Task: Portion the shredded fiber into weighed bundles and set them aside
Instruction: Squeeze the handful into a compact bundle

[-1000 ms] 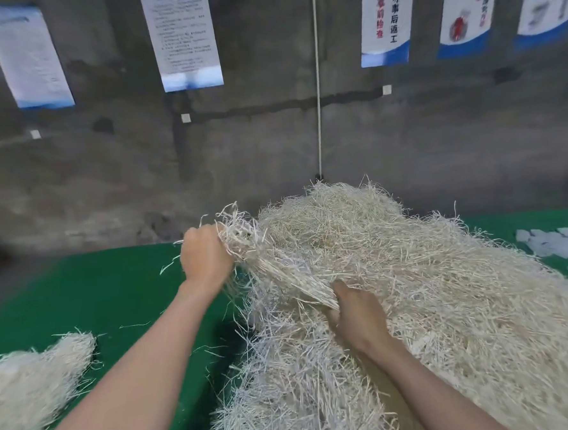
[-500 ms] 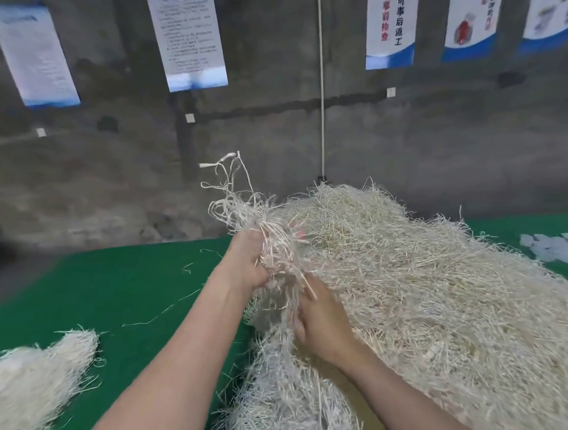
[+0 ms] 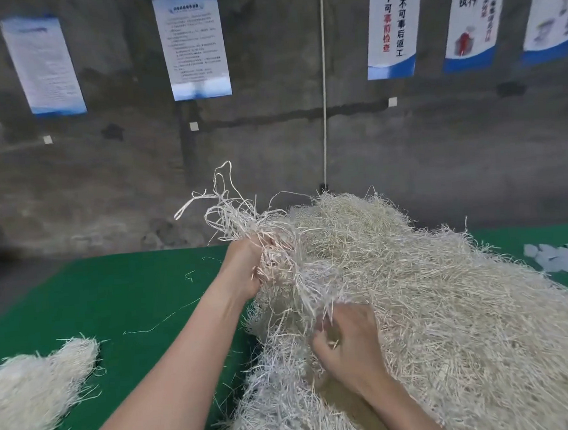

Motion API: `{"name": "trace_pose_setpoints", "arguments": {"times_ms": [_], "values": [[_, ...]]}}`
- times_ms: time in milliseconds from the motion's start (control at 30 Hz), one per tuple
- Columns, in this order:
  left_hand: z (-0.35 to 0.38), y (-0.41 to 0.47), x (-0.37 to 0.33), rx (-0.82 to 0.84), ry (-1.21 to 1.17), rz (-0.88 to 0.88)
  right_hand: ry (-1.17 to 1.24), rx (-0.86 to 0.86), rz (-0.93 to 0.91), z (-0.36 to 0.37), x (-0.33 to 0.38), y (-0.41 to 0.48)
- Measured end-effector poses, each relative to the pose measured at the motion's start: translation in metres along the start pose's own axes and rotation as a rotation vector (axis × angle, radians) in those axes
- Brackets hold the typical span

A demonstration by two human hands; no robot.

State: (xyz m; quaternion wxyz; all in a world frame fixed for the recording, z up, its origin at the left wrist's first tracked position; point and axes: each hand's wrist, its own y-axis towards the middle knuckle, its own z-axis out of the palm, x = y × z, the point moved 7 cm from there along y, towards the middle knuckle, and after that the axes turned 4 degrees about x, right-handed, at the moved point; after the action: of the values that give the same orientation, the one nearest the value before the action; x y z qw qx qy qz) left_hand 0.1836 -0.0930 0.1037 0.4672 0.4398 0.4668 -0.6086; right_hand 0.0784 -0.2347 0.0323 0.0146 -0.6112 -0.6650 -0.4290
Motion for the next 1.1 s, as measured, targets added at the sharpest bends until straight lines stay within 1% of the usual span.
{"name": "trace_pose_setpoints", "arguments": {"times_ms": [33,67,100,133,167,200,233,267,300,333,367,400,433,467,500,533,567,600,633,667,700,733,767,800,833,900,933,1000,1033,1100], "values": [[0.002,-0.002,0.000,0.009,-0.001,-0.001,0.062,-0.196,-0.034,-0.019,0.008,0.007],[0.007,-0.005,0.000,0.040,-0.022,0.008,0.090,-0.295,-0.037,-0.031,0.016,0.016],[0.013,-0.008,0.000,0.079,-0.040,0.015,0.120,-0.259,0.012,-0.033,0.021,0.031],[0.022,-0.014,-0.002,0.135,-0.085,0.019,0.188,-0.110,0.108,-0.026,0.021,0.048],[0.027,-0.019,-0.007,0.181,-0.123,0.022,0.259,0.077,0.198,-0.012,0.021,0.061],[0.031,-0.024,-0.013,0.228,-0.180,0.020,0.296,0.229,0.241,0.003,0.021,0.067],[0.033,-0.026,-0.020,0.284,-0.272,0.014,0.243,0.344,0.235,0.016,0.019,0.069],[0.031,-0.029,-0.029,0.324,-0.376,0.008,0.098,0.422,0.225,0.026,0.013,0.067],[0.026,-0.029,-0.039,0.318,-0.376,0.035,-0.028,0.466,0.221,0.034,0.002,0.062],[0.019,-0.032,-0.048,0.285,-0.220,0.096,-0.084,0.466,0.248,0.038,-0.010,0.057],[0.013,-0.032,-0.051,0.247,0.083,0.163,-0.065,0.414,0.299,0.037,-0.023,0.053],[0.013,-0.034,-0.048,0.220,0.439,0.230,0.012,0.328,0.346,0.033,-0.032,0.053],[0.020,-0.034,-0.036,0.242,0.763,0.279,0.144,0.226,0.392,0.025,-0.037,0.054],[0.025,-0.032,-0.014,0.274,1.002,0.244,0.335,0.128,0.451,0.018,-0.038,0.055],[0.022,-0.025,0.014,0.280,1.172,0.124,0.562,0.048,0.495,0.014,-0.035,0.055],[0.016,-0.018,0.040,0.283,1.297,0.026,0.741,-0.010,0.498,0.013,-0.032,0.057],[0.012,-0.012,0.055,0.275,1.361,-0.019,0.779,-0.055,0.447,0.009,-0.027,0.061],[0.007,-0.005,0.062,0.249,1.356,-0.022,0.681,-0.084,0.378,0.002,-0.021,0.064],[0.006,-0.001,0.056,0.180,1.274,0.027,0.533,-0.079,0.315,-0.001,-0.015,0.067],[0.002,0.005,0.043,0.072,1.125,0.104,0.405,-0.060,0.283,0.000,-0.014,0.068],[-0.001,0.011,0.029,-0.029,0.906,0.159,0.292,-0.014,0.280,0.004,-0.017,0.066],[-0.004,0.010,0.017,-0.080,0.607,0.159,0.203,0.046,0.287,0.010,-0.022,0.062],[-0.004,0.013,0.006,-0.086,0.332,0.143,0.121,0.107,0.302,0.018,-0.031,0.055],[-0.001,0.015,-0.002,-0.083,0.111,0.122,0.044,0.165,0.323,0.027,-0.038,0.047],[0.006,0.013,-0.007,-0.063,-0.078,0.059,-0.025,0.209,0.329,0.034,-0.044,0.039],[0.031,0.005,-0.013,0.110,-0.404,-0.052,-0.095,0.249,0.340,0.045,-0.056,0.027],[0.041,0.000,-0.015,0.200,-0.487,-0.049,-0.108,0.262,0.378,0.048,-0.063,0.023],[0.052,-0.008,-0.013,0.301,-0.671,-0.084,-0.111,0.306,0.420,0.054,-0.073,0.013],[0.056,-0.011,-0.011,0.317,-0.749,-0.101,-0.102,0.324,0.431,0.056,-0.078,0.011],[0.049,-0.009,-0.013,0.290,-0.883,-0.057,-0.057,0.333,0.438,0.054,-0.081,0.008]]}}
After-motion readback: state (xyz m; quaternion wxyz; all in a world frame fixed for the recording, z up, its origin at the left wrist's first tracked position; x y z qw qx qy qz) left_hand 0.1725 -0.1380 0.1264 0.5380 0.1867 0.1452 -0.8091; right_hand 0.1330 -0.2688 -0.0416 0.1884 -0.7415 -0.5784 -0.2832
